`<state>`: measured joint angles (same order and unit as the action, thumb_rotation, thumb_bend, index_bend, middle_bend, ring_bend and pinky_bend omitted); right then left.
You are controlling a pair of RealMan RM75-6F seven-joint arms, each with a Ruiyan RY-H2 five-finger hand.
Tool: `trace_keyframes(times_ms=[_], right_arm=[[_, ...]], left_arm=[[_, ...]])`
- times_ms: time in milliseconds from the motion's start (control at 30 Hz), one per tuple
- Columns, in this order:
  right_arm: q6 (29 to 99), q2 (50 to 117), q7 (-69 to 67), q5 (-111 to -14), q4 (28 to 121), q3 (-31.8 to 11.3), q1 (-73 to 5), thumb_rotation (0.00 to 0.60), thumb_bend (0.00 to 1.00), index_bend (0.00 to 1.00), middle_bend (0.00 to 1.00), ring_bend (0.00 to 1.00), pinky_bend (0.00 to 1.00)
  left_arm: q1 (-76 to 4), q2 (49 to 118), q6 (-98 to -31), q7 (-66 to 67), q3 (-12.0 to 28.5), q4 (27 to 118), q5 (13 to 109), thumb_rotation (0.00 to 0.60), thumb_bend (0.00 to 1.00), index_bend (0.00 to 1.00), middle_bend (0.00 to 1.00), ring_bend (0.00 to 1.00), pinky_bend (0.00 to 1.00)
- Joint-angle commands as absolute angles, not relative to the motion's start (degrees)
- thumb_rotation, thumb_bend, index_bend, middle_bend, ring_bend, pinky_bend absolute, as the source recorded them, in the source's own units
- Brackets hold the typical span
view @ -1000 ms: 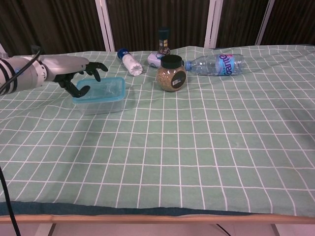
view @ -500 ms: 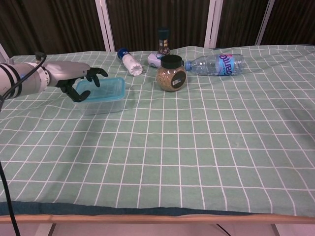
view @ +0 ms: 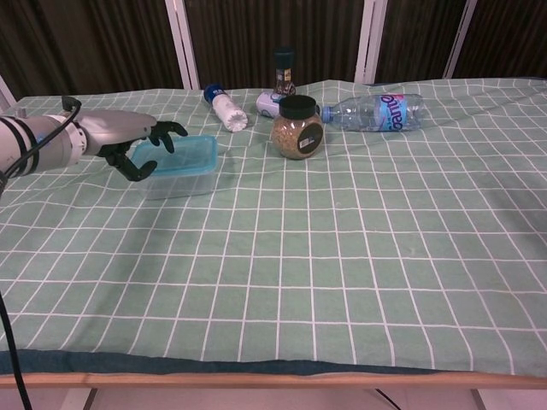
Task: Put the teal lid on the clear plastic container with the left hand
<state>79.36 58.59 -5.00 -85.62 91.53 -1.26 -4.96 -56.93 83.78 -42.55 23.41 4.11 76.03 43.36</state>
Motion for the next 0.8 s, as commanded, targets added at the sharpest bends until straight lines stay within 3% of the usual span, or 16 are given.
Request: trace_keyframes(times_ms=[33, 433, 800], right_arm=[[79.33, 58.59, -4.99, -85.61, 91.54, -1.26, -4.97, 0.600, 0.20, 0.00, 0.00, 0.00, 0.00], [79.74, 58.44, -5.22, -86.01, 91.60, -1.15, -4.81, 0.600, 0.20, 0.00, 0.00, 0.00, 0.00], [79.85, 58.46, -5.26, -86.80, 91.77, -0.87, -4.89, 0.600, 0.20, 0.00, 0.00, 0.00, 0.00]], left_arm=[[-56.87, 83.59, -42.83, 23.46, 4.34, 76.37, 43.65, 0.600, 0.61, 0.00, 0.21, 0.16, 0.14], [-53.63, 76.82, -52.25, 22.60, 6.52, 87.30, 52.90, 0.600, 0.61, 0.00, 0.21, 0.16, 0.14], [-51.36, 76.99, -51.32, 24.10, 3.65, 89.47, 52.09, 0.600, 0.60, 0.00, 0.24, 0.20, 0.15]])
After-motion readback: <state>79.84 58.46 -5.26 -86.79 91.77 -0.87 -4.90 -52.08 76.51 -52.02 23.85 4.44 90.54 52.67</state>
